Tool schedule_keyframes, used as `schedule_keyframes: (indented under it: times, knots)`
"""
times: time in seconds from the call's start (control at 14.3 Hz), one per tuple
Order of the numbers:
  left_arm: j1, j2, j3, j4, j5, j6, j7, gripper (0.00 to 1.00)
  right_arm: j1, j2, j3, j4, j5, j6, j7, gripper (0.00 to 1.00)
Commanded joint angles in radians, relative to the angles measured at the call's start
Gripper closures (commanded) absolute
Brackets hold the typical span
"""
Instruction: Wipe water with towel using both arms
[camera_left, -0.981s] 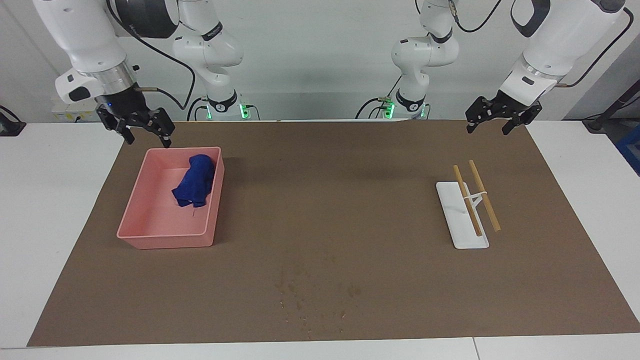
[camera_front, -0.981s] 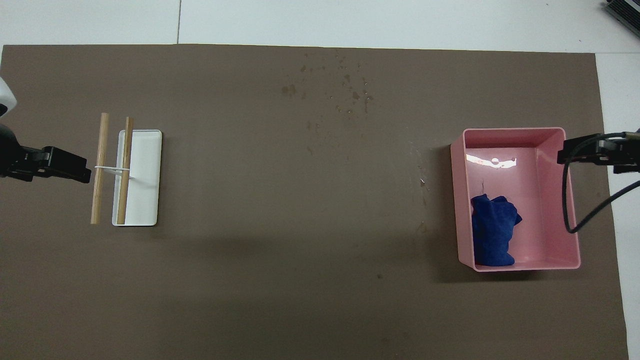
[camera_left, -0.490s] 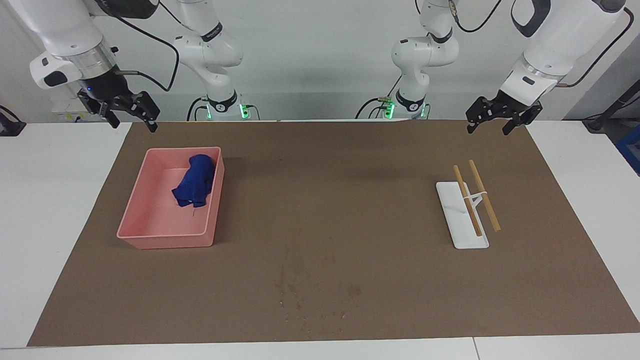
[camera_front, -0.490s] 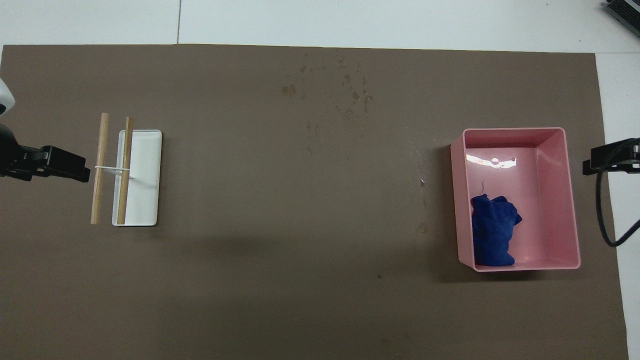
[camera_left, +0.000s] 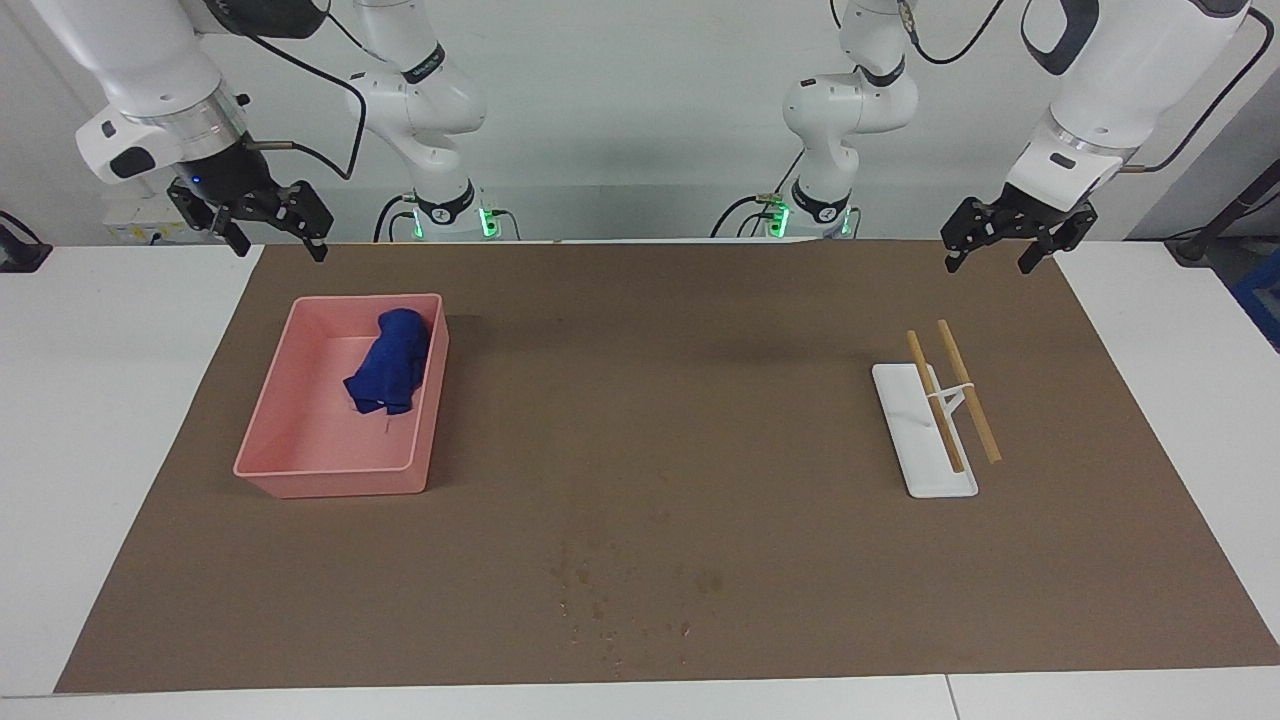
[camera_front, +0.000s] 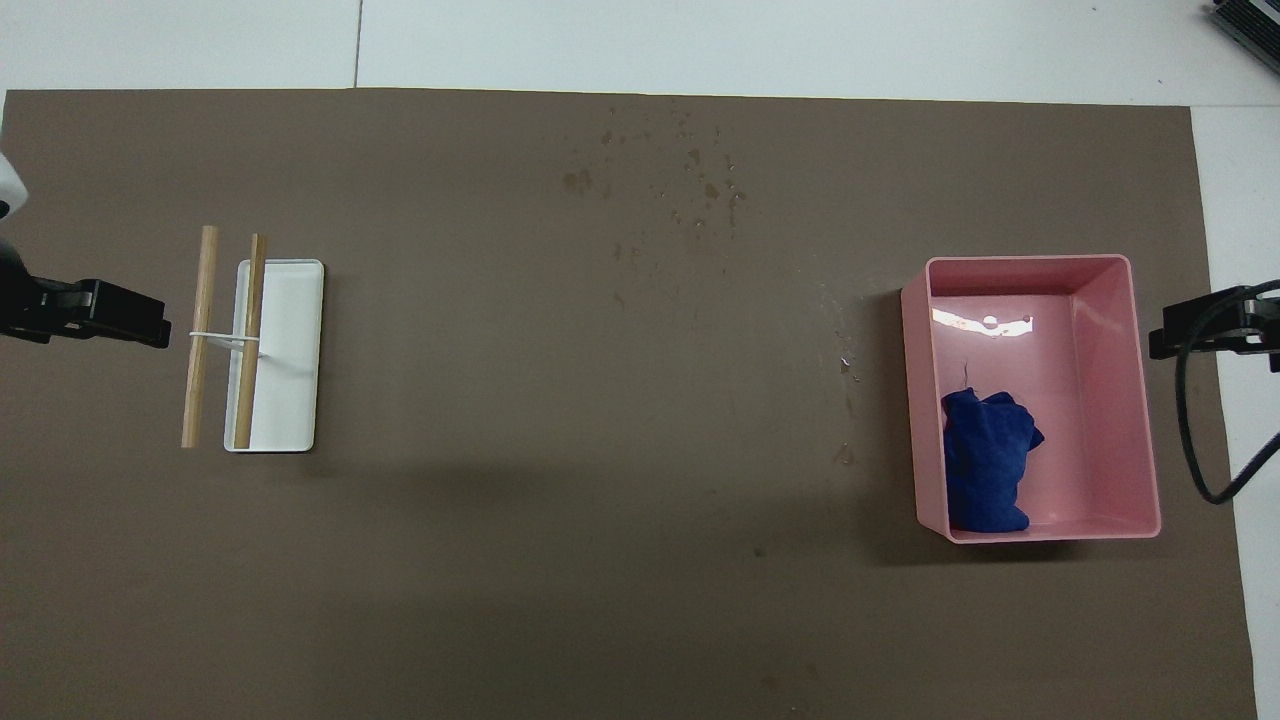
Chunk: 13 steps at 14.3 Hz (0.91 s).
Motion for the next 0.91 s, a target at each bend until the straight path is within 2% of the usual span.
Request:
schedule_keyframes:
  times: [0.0,0.35,0.84]
  knots:
    - [-0.016,-0.012,0.003,-0.026,0.024,0.043,0.006,0.0,-0.002,0.0,0.005,0.002,-0.03,-0.026,-0.026,0.0]
    - [-0.016,-0.012,0.003,-0.023,0.013,0.044,-0.073,0.0,-0.002,-0.006,0.005,-0.009,-0.03,-0.026,-0.032,0.0]
    - [-0.018,-0.015,0.005,-0.026,0.014,0.023,-0.074,0.0,-0.001,-0.007,0.007,-0.01,-0.03,-0.029,-0.029,0.0]
